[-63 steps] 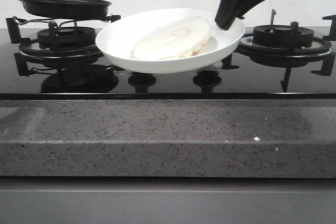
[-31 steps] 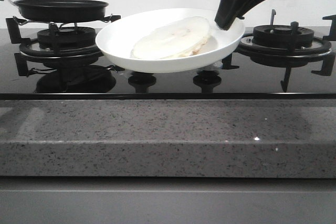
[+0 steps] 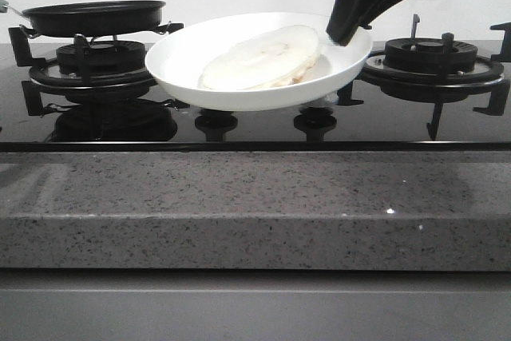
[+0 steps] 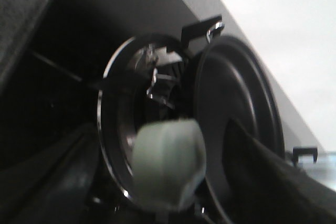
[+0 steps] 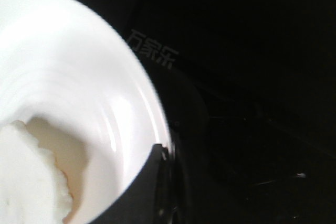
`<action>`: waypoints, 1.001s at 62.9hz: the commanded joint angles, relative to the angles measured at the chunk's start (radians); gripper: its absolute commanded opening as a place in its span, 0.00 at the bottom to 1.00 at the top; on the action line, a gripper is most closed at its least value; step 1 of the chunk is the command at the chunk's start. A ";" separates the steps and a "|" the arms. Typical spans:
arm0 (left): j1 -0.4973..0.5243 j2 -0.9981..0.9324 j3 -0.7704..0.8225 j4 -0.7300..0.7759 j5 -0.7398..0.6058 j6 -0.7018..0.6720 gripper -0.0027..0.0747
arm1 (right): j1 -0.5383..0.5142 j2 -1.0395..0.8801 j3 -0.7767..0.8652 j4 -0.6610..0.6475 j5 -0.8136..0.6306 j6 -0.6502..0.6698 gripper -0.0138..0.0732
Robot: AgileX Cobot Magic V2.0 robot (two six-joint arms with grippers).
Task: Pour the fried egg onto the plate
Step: 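Lower the empty pan back onto its burner with the left gripper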
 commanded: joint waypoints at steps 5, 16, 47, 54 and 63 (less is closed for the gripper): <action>0.001 -0.047 -0.028 0.001 0.105 0.006 0.73 | -0.004 -0.056 -0.029 0.040 -0.035 -0.002 0.04; 0.001 -0.047 -0.028 0.029 0.214 0.006 0.72 | -0.004 -0.056 -0.029 0.040 -0.035 -0.002 0.04; -0.004 -0.053 -0.028 0.040 0.341 0.006 0.01 | -0.004 -0.056 -0.029 0.040 -0.035 -0.002 0.04; -0.019 -0.062 -0.028 0.055 0.337 0.007 0.01 | -0.004 -0.056 -0.029 0.040 -0.035 -0.002 0.04; -0.066 -0.121 -0.028 0.142 0.274 0.010 0.01 | -0.004 -0.056 -0.029 0.040 -0.035 -0.002 0.04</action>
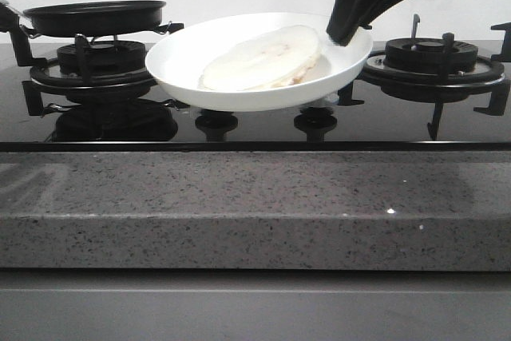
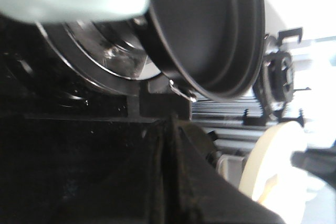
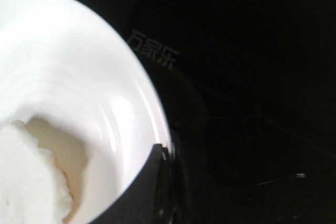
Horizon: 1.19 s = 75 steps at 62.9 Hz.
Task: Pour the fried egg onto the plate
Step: 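Lower the empty pan back onto its burner with the left gripper, then lower the plate with the egg back between the knobs with the right gripper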
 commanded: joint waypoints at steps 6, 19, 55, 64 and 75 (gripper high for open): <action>-0.083 -0.155 -0.028 0.092 -0.107 0.009 0.01 | -0.004 -0.056 -0.029 0.040 -0.035 -0.002 0.04; -0.251 -0.344 -0.017 0.482 -0.358 -0.109 0.01 | -0.004 -0.056 -0.029 0.040 -0.035 -0.002 0.04; -0.523 -0.836 0.479 0.877 -0.988 -0.319 0.01 | -0.008 -0.054 -0.037 0.091 -0.041 -0.002 0.04; -0.523 -0.888 0.534 0.877 -0.984 -0.319 0.01 | -0.037 -0.008 -0.124 0.099 -0.047 0.051 0.04; -0.523 -0.891 0.537 0.877 -0.986 -0.319 0.01 | -0.081 0.123 -0.308 0.099 -0.050 0.101 0.04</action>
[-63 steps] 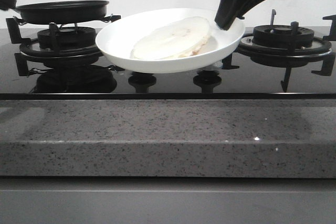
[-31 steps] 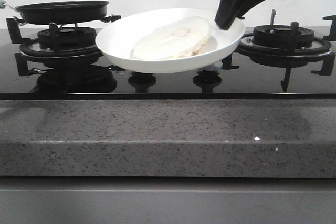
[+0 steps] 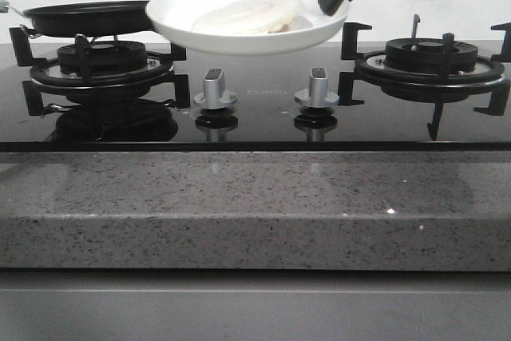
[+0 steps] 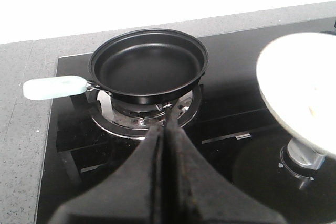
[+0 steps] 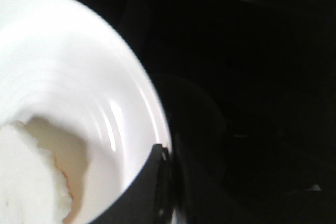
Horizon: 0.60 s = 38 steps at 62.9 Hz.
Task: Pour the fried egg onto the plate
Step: 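Lower the plate with the egg back between the knobs with the right gripper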
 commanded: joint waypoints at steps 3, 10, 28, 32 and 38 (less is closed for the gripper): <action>-0.009 -0.003 -0.027 -0.004 -0.092 -0.013 0.01 | -0.032 0.050 -0.153 0.044 -0.050 0.040 0.04; -0.009 0.000 -0.027 -0.004 -0.088 -0.013 0.01 | -0.045 0.134 -0.240 0.044 -0.061 0.042 0.04; -0.009 0.000 -0.027 -0.004 -0.090 -0.013 0.01 | -0.057 0.232 -0.281 0.031 -0.045 0.042 0.04; -0.009 0.000 -0.027 -0.004 -0.090 -0.013 0.01 | -0.057 0.234 -0.281 -0.001 -0.037 0.042 0.05; -0.009 0.000 -0.027 -0.004 -0.090 -0.013 0.01 | -0.057 0.234 -0.281 -0.050 -0.030 0.042 0.15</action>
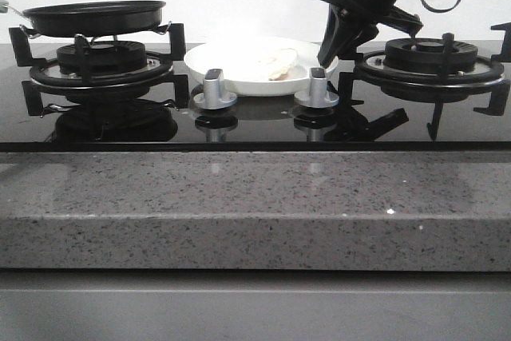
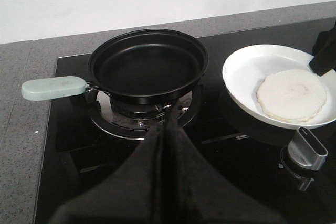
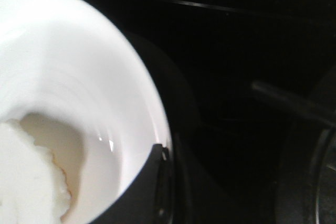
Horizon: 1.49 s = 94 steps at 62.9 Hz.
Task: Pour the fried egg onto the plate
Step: 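Lower the plate with the egg back between the knobs with the right gripper, then open the right gripper and raise it away from the plate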
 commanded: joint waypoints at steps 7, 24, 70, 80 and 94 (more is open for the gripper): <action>-0.009 -0.002 -0.029 -0.004 -0.085 -0.011 0.01 | -0.007 -0.070 -0.040 -0.034 -0.015 -0.006 0.35; -0.009 -0.002 -0.029 -0.004 -0.085 -0.011 0.01 | -0.012 -0.131 -0.043 -0.041 -0.009 -0.006 0.42; -0.009 -0.002 -0.029 -0.004 -0.085 -0.011 0.01 | 0.008 -0.512 0.269 -0.108 -0.104 -0.100 0.03; -0.009 -0.002 -0.029 -0.004 -0.085 -0.011 0.01 | 0.013 -0.779 0.645 -0.117 -0.380 -0.115 0.03; -0.009 -0.002 -0.029 -0.004 -0.085 -0.011 0.01 | 0.013 -1.103 1.024 -0.181 -0.566 -0.115 0.03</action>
